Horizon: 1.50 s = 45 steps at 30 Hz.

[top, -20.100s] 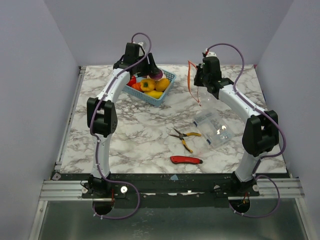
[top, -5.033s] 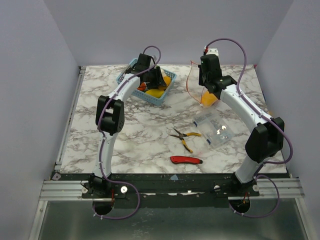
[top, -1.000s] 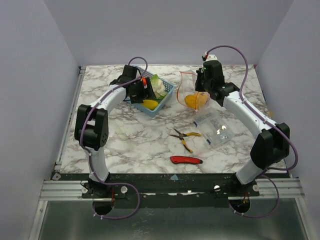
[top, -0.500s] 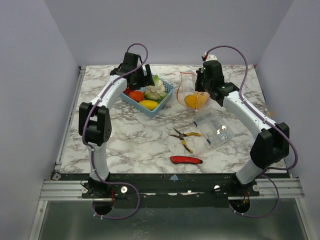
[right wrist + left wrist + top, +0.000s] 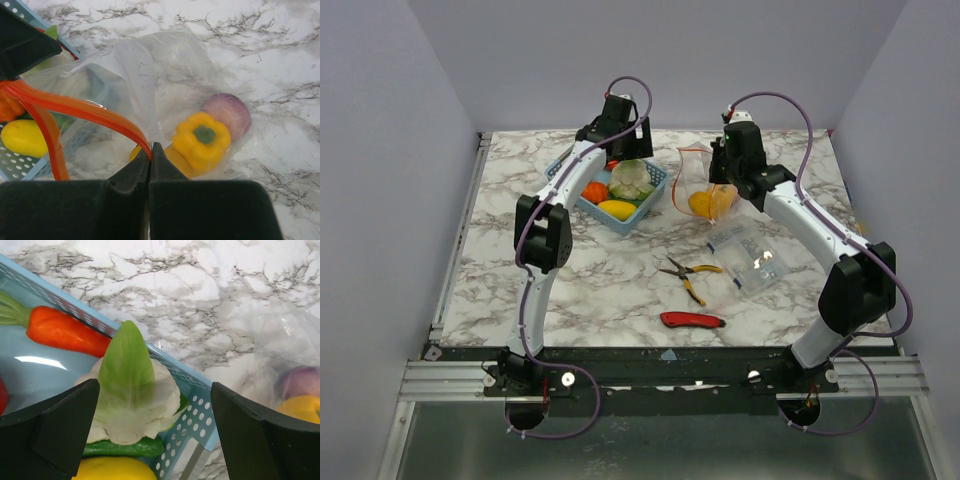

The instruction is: Place the food in the zip-top bag and seal the zipper

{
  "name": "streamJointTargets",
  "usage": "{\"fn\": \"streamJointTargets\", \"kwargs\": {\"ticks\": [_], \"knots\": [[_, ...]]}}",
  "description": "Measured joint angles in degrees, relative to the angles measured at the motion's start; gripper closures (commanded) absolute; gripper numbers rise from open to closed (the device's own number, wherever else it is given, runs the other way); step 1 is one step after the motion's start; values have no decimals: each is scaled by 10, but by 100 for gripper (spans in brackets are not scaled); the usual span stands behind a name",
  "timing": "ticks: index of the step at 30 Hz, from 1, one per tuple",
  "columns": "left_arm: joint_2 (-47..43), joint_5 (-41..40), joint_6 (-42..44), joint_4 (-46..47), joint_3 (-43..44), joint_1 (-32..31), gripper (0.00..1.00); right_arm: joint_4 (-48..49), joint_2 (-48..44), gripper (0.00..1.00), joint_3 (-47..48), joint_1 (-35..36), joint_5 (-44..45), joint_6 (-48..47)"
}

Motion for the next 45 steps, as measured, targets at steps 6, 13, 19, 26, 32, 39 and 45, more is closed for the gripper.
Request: {"fn": "streamJointTargets", "kwargs": {"ticks": [6, 13, 19, 26, 32, 39, 45], "knots": [[44, -3, 12, -26, 28, 1, 8, 0, 0, 99, 0, 0, -2, 0], [49, -9, 24, -33, 31, 7, 43, 0, 0, 99, 0, 0, -1, 0], [49, -2, 42, -37, 31, 6, 81, 0, 0, 99, 0, 0, -1, 0], [37, 36, 66, -50, 31, 12, 100, 0, 0, 99, 0, 0, -1, 0], [-7, 62, 72, -56, 7, 18, 100, 0, 0, 99, 0, 0, -1, 0], [-91, 132, 102, -28, -75, 19, 100, 0, 0, 99, 0, 0, -2, 0], [-129, 193, 130, 3, -155, 19, 100, 0, 0, 99, 0, 1, -2, 1]]}}
